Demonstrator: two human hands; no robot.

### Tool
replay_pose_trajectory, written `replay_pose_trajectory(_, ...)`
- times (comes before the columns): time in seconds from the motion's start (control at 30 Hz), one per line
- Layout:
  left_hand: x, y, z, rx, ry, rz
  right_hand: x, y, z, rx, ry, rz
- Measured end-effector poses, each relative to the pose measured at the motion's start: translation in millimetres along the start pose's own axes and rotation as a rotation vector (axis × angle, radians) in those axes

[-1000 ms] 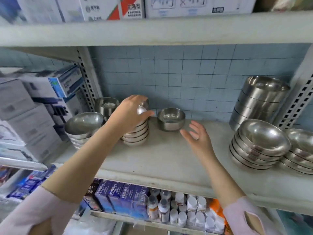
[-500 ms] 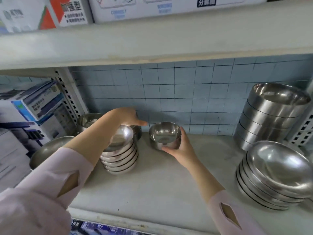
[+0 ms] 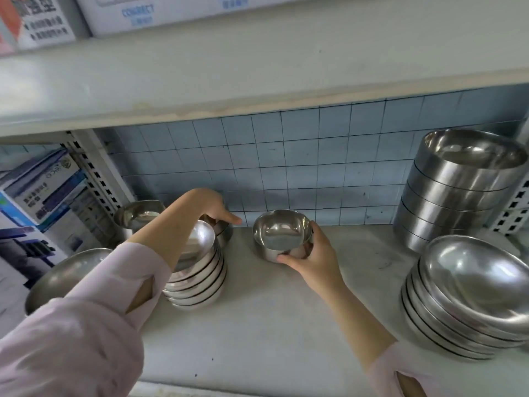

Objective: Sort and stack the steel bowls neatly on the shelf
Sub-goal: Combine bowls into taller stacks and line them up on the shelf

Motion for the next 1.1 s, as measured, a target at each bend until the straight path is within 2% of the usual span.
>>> replay_pose_trajectory(0.3, -18.1, 4.8, -4.5, 0.027, -0.070, 0.080, 11.9, 6.5, 13.2, -0.047, 0.108, -0.015)
replay_pose_trajectory(0.63, -12.2, 7.0, -3.7, 0.014, -0.058, 0.078, 15.7, 5.0, 11.1, 0.005, 0.096, -0.005)
replay_pose_trajectory(0.8, -9.7, 10.0, 0.0, 0.042, 0.044, 0.051, 24.3, -4.3, 27.2, 0.026, 0.090, -0.020)
replay_pose_trajectory(1.1, 32.6, 59.0, 11.5, -0.043, 0.256, -0.151, 70.2, -18.9, 52.5, 0.119, 0.095, -0.027)
Point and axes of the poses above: each hand's wrist, its own x-axis away from the middle knuckle, its own z-axis out of the back of the hand, y = z × x, the point moved 6 cm from there along -x, towards the middle knuckle, and after that the axes turned 15 degrees about -x, right-handed, at the moved point
